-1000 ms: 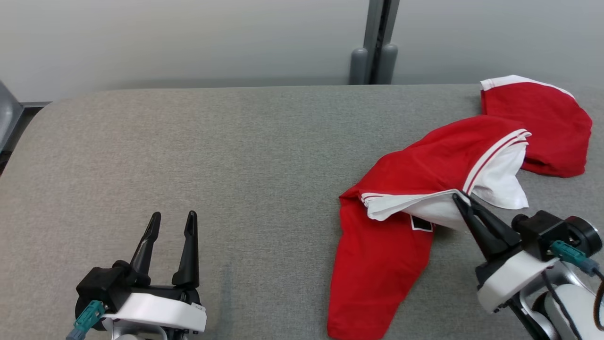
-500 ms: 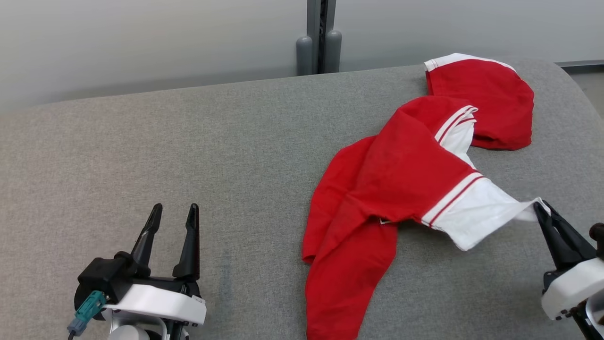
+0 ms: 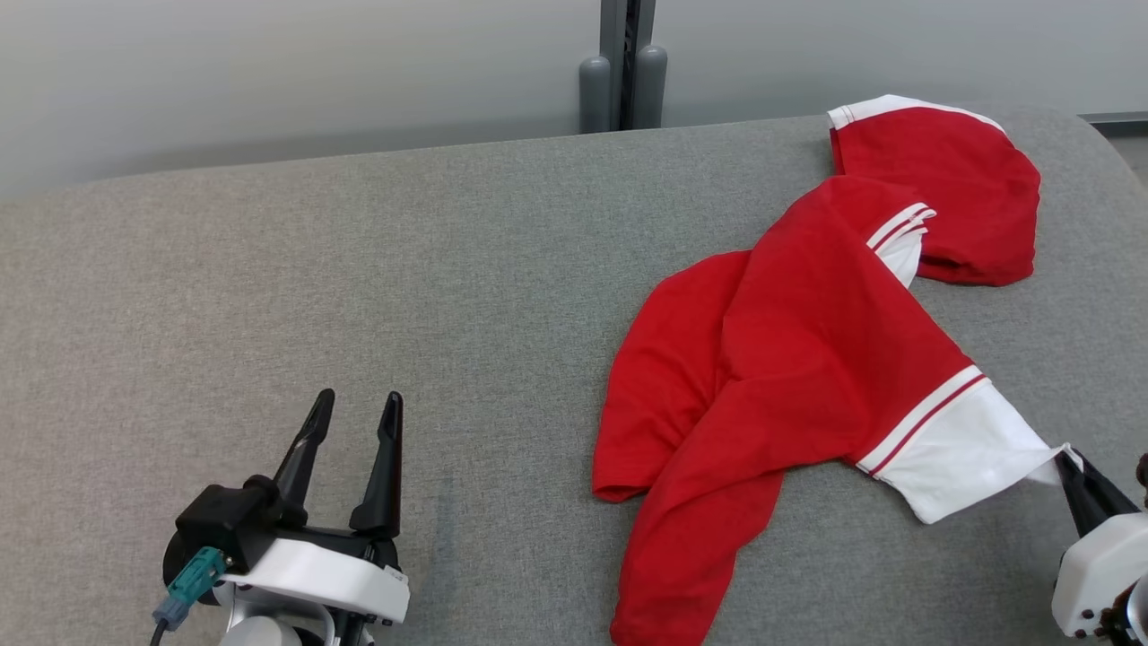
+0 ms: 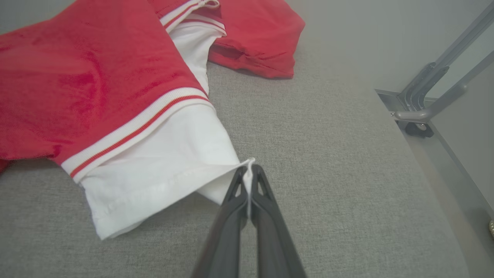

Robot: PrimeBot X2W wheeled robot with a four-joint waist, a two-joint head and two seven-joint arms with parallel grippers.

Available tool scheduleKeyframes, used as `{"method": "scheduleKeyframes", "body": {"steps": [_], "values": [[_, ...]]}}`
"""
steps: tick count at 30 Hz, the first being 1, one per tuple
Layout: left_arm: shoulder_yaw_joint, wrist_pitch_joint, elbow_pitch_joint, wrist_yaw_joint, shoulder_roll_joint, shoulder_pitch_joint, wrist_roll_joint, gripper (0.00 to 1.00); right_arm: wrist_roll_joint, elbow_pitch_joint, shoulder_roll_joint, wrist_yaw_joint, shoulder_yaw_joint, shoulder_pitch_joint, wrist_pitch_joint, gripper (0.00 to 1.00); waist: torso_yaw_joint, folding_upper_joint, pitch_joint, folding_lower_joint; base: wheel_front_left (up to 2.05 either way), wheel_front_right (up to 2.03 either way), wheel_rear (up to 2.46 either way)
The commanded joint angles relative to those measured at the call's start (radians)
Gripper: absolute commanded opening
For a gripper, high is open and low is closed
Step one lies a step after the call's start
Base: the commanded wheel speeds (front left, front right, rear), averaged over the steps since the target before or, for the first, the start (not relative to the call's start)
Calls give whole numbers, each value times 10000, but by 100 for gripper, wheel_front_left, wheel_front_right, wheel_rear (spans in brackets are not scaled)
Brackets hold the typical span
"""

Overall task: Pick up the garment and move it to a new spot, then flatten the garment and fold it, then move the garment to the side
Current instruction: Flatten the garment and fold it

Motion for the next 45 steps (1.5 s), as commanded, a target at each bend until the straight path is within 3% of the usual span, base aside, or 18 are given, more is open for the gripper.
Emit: {"method": "scheduleKeyframes", "body": {"steps": [1, 7, 8, 9, 10, 11, 22, 30, 37, 45], "values": [[-73, 13, 49, -50, 34, -205, 37, 100, -147, 90, 50, -1, -32, 30, 167, 0, 61, 0, -2, 0, 0, 0, 0], [-236, 10, 166, -65, -5, -242, -50, 100, -442, 618, 403, -1, -500, 56, 740, 1, 206, 0, -39, 0, 0, 0, 0], [-241, 7, 179, -55, -3, -229, -52, 100, -505, 669, 452, -1, -568, 48, 776, 13, 224, 0, -46, 0, 0, 0, 0], [-241, 4, 195, -45, 12, -223, -52, 100, -506, 689, 505, -1, -633, 24, 778, 36, 240, 0, -46, 0, 0, 0, 0], [-234, 2, 204, -38, 32, -232, -63, 100, -518, 689, 551, -1, -685, -17, 737, 84, 252, 0, -43, 0, 0, 0, 0], [-229, -1, 207, -25, 38, -245, -72, 100, -555, 654, 622, -1, -729, -68, 709, 100, 257, 0, -40, 0, 0, 0, 0], [-303, -18, 266, 37, 56, -349, -137, 100, -1024, -50, 993, -1, -1236, -385, 448, 100, 148, 0, -91, 0, 0, 0, 0], [-591, 289, 331, -83, 94, -506, -244, 100, -1260, -1496, 1670, -1, -1466, -527, -324, 100, 38, 0, -133, 0, 0, 0, 0], [-1434, 1828, 465, -308, -11, -939, -745, 100, -1047, -1755, 1886, -1, -1174, -675, -905, 100, 23, 0, -147, 0, 0, 0, 0], [-2327, 4669, 839, -427, -172, -1537, -2253, 100, -943, -1570, 1891, -1, -1034, -809, -1000, 100, -78, 0, -119, 0, 0, 0, 0]]}}
